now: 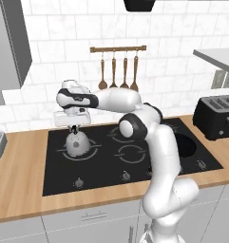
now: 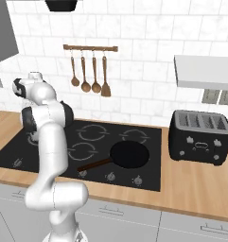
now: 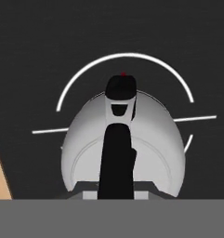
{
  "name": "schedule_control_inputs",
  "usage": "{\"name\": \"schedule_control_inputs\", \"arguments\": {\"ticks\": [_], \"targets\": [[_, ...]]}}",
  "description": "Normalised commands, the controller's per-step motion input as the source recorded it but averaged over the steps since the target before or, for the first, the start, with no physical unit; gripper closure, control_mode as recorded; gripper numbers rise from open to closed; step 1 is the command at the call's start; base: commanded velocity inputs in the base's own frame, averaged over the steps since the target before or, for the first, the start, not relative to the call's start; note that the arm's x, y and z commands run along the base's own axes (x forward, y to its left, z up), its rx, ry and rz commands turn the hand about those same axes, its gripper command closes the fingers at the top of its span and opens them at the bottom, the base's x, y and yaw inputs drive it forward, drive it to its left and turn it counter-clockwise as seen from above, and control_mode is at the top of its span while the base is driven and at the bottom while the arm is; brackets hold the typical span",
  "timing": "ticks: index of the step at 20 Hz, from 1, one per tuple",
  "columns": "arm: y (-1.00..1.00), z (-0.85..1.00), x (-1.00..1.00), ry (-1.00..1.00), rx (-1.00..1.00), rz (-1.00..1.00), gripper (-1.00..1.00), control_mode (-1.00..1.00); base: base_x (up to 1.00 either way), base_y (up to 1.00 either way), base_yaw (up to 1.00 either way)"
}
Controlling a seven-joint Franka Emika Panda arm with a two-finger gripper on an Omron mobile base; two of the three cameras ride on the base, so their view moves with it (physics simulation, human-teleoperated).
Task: Pick the kettle from the counter and place it on a stove burner. Then turn the burner on.
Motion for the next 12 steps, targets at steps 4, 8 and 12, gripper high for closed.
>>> {"name": "schedule_control_inputs", "arguments": {"ticks": [4, 8, 12], "targets": [[0.00, -0.32, 0.00, -0.03, 0.00, 0.00, 1.00, -1.00, 0.00, 0.00, 0.00], [0.00, -0.07, 0.00, 0.00, 0.00, 0.00, 1.00, -1.00, 0.00, 0.00, 0.00], [0.00, 0.00, 0.00, 0.00, 0.00, 0.00, -1.00, -1.00, 0.00, 0.00, 0.00]]}}
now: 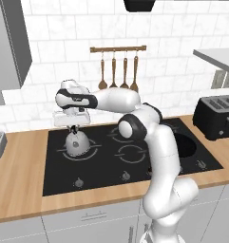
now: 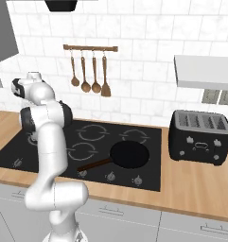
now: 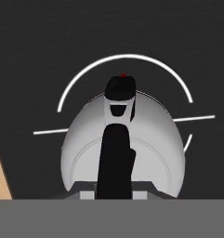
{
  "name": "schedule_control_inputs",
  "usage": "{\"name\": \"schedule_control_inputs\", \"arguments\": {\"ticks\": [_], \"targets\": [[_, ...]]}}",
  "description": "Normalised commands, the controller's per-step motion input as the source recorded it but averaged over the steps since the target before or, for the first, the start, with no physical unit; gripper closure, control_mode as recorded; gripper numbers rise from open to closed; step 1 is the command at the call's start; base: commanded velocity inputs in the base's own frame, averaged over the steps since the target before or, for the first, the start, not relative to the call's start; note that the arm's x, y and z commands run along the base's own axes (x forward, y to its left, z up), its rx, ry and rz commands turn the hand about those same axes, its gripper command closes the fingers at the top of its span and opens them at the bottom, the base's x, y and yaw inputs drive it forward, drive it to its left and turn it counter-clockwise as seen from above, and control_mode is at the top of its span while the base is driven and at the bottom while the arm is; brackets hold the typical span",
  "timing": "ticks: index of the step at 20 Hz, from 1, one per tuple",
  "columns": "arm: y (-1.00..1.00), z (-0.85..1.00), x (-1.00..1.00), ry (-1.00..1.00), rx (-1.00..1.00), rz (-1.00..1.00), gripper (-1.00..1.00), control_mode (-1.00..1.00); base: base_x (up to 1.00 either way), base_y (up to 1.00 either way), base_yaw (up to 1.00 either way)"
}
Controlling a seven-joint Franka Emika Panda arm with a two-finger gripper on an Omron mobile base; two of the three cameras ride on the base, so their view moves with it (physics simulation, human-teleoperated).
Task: Pick the kettle from the counter and place it on a stove burner. Then turn the burner on.
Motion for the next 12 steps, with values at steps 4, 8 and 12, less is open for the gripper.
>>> {"name": "schedule_control_inputs", "arguments": {"ticks": [4, 8, 12], "targets": [[0.00, 0.00, 0.00, 0.00, 0.00, 0.00, -1.00, -1.00, 0.00, 0.00, 0.00], [-0.03, 0.00, 0.00, 0.00, 0.00, 0.00, -1.00, -1.00, 0.00, 0.00, 0.00], [-0.06, 0.02, 0.00, 0.00, -0.02, 0.00, -1.00, -1.00, 0.00, 0.00, 0.00]]}}
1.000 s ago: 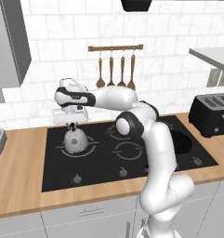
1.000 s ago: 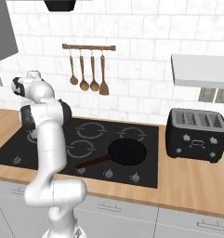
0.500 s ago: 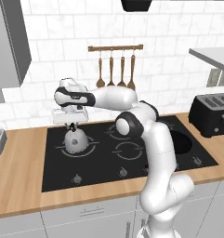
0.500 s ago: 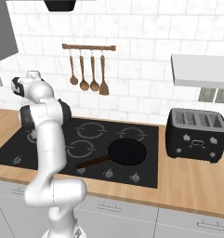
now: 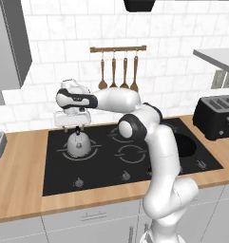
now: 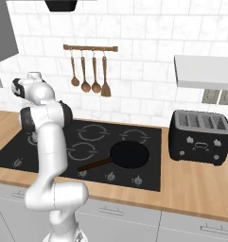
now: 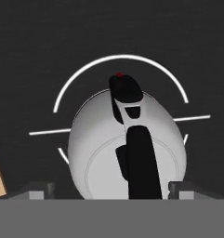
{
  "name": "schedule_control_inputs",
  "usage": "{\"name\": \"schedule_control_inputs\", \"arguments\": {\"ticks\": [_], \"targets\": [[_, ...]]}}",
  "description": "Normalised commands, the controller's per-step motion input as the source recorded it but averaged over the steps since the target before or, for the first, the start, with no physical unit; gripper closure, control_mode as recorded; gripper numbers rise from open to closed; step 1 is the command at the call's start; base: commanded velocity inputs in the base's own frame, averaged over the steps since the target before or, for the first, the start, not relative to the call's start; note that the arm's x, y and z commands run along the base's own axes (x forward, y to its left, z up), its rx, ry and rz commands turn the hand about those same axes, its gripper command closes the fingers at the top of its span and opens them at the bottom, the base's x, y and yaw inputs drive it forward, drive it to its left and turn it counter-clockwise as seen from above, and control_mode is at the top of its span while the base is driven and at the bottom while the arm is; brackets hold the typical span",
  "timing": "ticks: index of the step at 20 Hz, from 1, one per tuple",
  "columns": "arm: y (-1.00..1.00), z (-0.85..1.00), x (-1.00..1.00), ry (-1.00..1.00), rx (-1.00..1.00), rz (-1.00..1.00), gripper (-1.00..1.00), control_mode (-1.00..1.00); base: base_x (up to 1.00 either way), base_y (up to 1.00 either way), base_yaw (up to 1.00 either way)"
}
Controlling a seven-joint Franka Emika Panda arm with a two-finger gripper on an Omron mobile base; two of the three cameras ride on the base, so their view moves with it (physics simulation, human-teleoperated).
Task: Pick the kettle from the counter and place it on a stove burner. Then turn the burner on.
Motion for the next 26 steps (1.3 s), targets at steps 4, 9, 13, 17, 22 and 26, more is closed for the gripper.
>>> {"name": "schedule_control_inputs", "arguments": {"ticks": [4, 9, 13, 17, 22, 26], "targets": [[-0.17, 0.09, -0.08, -0.01, -0.07, 0.00, -1.00, -1.00, 0.00, 0.00, 0.00], [-0.15, 0.18, -0.51, -0.05, -0.06, 0.00, -1.00, -1.00, 0.00, 0.00, 0.00], [-0.05, 0.16, -0.85, -0.13, -0.01, 0.00, -1.00, -1.00, 0.00, 0.00, 0.00], [-0.01, 0.14, -1.00, -0.14, 0.00, 0.00, -1.00, -1.00, 0.00, 0.00, 0.00], [0.00, 0.08, -0.81, -0.16, 0.01, 0.00, -1.00, -1.00, 0.00, 0.00, 0.00], [0.00, 0.00, -0.40, -0.05, 0.02, 0.00, -1.00, -1.00, 0.00, 0.00, 0.00]]}}
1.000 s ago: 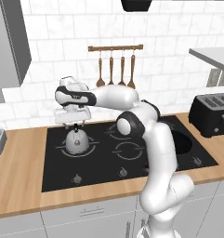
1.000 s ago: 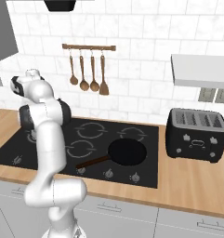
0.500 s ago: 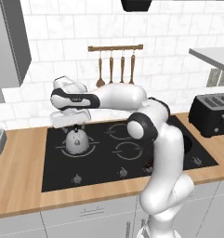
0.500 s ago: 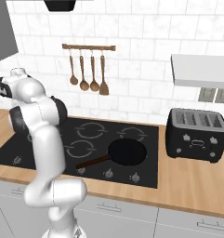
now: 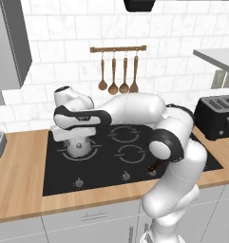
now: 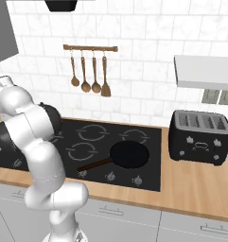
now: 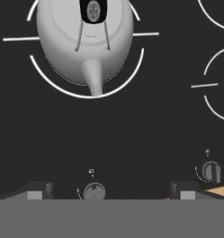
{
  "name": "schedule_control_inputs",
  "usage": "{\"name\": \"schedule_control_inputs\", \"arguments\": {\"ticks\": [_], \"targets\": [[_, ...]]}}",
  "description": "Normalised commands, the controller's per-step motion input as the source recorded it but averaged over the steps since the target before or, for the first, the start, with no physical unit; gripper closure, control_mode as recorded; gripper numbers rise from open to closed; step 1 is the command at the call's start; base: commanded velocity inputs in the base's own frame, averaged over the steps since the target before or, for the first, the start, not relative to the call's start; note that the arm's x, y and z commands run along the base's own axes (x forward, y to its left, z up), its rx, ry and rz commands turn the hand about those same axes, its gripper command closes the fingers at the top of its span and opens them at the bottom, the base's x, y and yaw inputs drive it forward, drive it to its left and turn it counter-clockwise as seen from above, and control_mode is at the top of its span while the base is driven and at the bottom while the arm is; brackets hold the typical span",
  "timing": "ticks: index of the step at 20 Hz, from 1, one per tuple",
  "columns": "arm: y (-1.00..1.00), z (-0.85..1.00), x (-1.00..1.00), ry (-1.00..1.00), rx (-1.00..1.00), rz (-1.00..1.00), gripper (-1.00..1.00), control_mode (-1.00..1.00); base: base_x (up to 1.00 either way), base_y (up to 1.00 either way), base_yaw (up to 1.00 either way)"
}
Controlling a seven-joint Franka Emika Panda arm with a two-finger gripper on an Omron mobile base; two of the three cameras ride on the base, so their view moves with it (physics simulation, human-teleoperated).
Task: Pick the kettle from the counter and place it on a stove burner. Then turn the burner on.
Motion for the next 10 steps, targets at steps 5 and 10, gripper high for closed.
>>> {"name": "schedule_control_inputs", "arguments": {"ticks": [5, 10], "targets": [[0.00, 0.00, -0.32, -0.01, 0.02, 0.00, -1.00, -1.00, 0.00, 0.00, 0.00], [0.00, 0.00, -0.37, 0.00, 0.01, 0.00, -1.00, -1.00, 0.00, 0.00, 0.00]]}}
